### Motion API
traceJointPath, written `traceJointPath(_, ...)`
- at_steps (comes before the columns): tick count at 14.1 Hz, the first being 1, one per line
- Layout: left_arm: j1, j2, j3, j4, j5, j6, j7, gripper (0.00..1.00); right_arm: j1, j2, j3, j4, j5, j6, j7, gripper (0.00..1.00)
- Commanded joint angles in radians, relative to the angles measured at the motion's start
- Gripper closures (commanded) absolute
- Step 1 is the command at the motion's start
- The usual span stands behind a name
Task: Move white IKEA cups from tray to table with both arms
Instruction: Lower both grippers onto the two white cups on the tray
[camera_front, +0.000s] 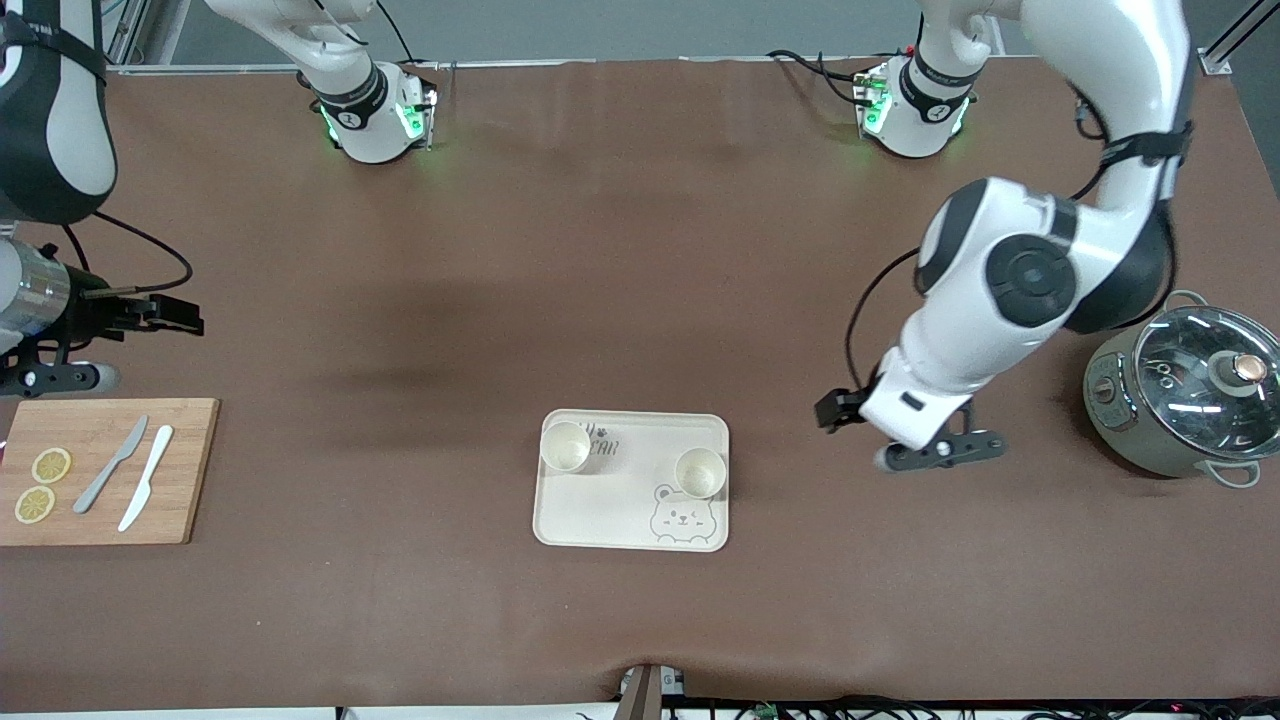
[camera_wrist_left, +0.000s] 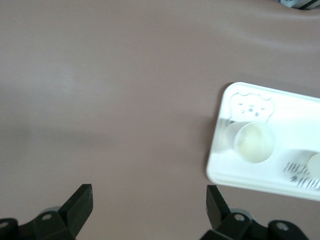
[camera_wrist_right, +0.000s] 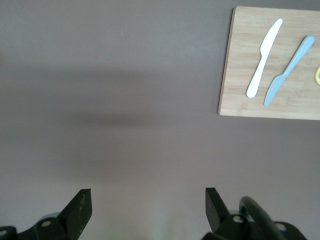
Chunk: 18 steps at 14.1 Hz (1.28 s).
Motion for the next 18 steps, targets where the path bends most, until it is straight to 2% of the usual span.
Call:
traceJointPath(1,-0.069,0.129,0.036,0.101,0.007,0.057,-0.074,0.00,0.009,0.048,0.011,0.026,0.052,0.015,0.122,0.00)
traceJointPath(4,-0.136,0.190,0.070,0.104,0.010,0.167,-0.173,0.00,0.033,0.077,0.012,0.026,0.125,0.027,0.216,0.00)
traceJointPath(8,-0.164,0.256,0.070,0.103,0.009,0.260,-0.207,0.01,0.163,0.128,0.012,0.021,0.132,0.077,0.455,0.00)
traceJointPath(10,-0.178,0.277,0.072,0.103,0.009,0.280,-0.204,0.14,0.219,0.148,0.012,0.021,0.132,0.093,0.522,0.00)
traceJointPath(16,-0.202,0.337,0.072,0.103,0.009,0.350,-0.207,0.33,0.340,0.215,0.014,0.023,0.144,0.209,0.708,0.00)
traceJointPath(18,-0.210,0.351,0.072,0.103,0.010,0.360,-0.203,0.58,0.366,0.231,0.014,0.024,0.185,0.249,0.743,0.00)
